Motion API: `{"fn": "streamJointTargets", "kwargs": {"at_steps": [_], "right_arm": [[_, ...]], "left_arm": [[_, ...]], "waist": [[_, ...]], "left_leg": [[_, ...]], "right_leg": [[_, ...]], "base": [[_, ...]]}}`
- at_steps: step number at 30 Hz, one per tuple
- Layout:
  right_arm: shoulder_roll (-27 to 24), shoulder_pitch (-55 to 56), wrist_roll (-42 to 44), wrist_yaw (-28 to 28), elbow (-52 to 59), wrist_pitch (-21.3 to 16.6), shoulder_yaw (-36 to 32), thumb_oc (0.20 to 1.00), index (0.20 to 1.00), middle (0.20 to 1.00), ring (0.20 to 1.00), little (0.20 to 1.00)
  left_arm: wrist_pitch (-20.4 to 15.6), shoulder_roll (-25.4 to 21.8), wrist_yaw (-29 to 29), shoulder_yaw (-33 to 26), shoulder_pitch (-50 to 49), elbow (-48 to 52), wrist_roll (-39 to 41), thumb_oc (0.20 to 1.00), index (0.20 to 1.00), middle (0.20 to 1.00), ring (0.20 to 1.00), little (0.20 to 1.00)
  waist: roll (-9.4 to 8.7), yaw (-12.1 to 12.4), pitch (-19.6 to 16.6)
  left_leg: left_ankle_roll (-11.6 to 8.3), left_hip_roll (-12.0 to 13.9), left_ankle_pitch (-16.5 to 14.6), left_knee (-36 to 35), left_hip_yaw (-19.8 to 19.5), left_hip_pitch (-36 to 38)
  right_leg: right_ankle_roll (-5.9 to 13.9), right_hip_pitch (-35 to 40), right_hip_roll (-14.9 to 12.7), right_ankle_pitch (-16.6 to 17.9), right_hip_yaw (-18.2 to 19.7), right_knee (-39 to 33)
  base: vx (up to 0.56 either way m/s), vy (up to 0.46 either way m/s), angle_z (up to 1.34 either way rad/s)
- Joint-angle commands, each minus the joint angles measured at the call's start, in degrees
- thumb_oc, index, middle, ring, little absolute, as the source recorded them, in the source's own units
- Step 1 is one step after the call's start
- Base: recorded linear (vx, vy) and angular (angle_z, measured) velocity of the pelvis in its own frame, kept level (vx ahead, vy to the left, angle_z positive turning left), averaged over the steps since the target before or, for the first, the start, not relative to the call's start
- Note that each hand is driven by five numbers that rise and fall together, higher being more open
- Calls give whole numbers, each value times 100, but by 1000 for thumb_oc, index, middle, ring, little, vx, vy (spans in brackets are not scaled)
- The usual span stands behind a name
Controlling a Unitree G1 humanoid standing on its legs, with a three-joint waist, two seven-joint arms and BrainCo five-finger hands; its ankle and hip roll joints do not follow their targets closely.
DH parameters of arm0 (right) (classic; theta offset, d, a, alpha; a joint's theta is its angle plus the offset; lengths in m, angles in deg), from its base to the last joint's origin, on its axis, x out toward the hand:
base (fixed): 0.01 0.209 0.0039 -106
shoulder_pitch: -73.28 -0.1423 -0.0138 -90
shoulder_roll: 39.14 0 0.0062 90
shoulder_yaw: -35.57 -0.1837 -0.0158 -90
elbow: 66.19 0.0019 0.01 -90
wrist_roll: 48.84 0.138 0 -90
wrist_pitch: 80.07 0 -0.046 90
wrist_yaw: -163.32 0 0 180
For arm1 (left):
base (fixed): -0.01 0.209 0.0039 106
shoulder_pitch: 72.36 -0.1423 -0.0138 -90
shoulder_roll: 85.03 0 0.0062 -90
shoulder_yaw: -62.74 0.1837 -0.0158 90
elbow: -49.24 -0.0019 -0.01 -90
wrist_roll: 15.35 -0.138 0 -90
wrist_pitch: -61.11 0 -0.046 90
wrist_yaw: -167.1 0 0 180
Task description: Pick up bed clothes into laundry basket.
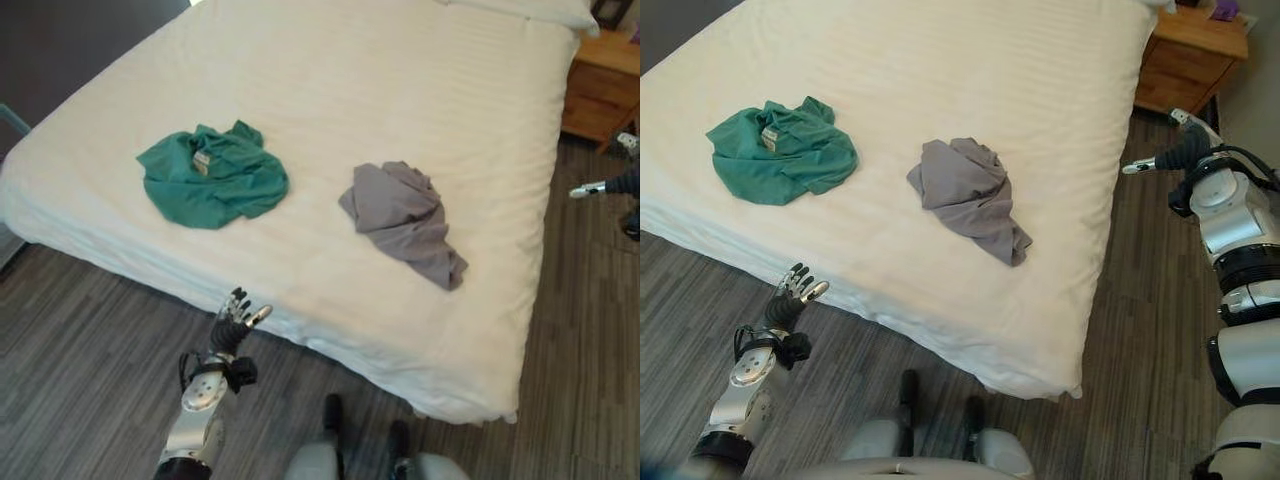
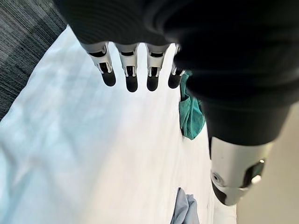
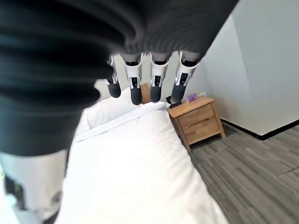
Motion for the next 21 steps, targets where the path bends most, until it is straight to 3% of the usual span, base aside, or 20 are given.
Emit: {"fn": "streamJointTargets", "kwargs": {"at_steps": [1,11,15,21], "right_arm": [[188,-7,-31,265,585,-54,-228,1000,1000,1000,1000,1000],[477,1048,-364,120,2466,-275,-778,1000,1000,1000,1000,1000],[519,1255,-1365,-38,3411,-345,-801,1000,1000,1000,1000,1000],[751,1096,-1133,-19,3101,-183,-779,1000,1000,1000,1000,1000]], "left_arm": [[-200,-328,-135,-310,27,219,23,1000,1000,1000,1000,1000],[-168,-165,-156,-409,-28,47,18,1000,1000,1000,1000,1000],[-145,-130,-136,-500,-93,39,-61,1000,1000,1000,1000,1000],[-143,-148,-133,-505,-200,-41,-21,1000,1000,1000,1000,1000]], "waist": [[-638,179,-54],[-690,148,-145],[-678,140,-133],[-675,209,-110]], "left_leg": [[-420,130,-351,16,326,267],[-388,115,-439,16,359,447],[-389,117,-455,16,357,451],[-392,111,-436,16,315,395]], "right_leg": [[721,158,-1057,726,370,-466],[720,291,-1055,675,370,-493],[720,300,-1045,647,363,-506],[709,285,-1054,656,308,-527]], "base": [[22,10,5],[29,2,0],[0,0,0],[-1,-3,1]]}}
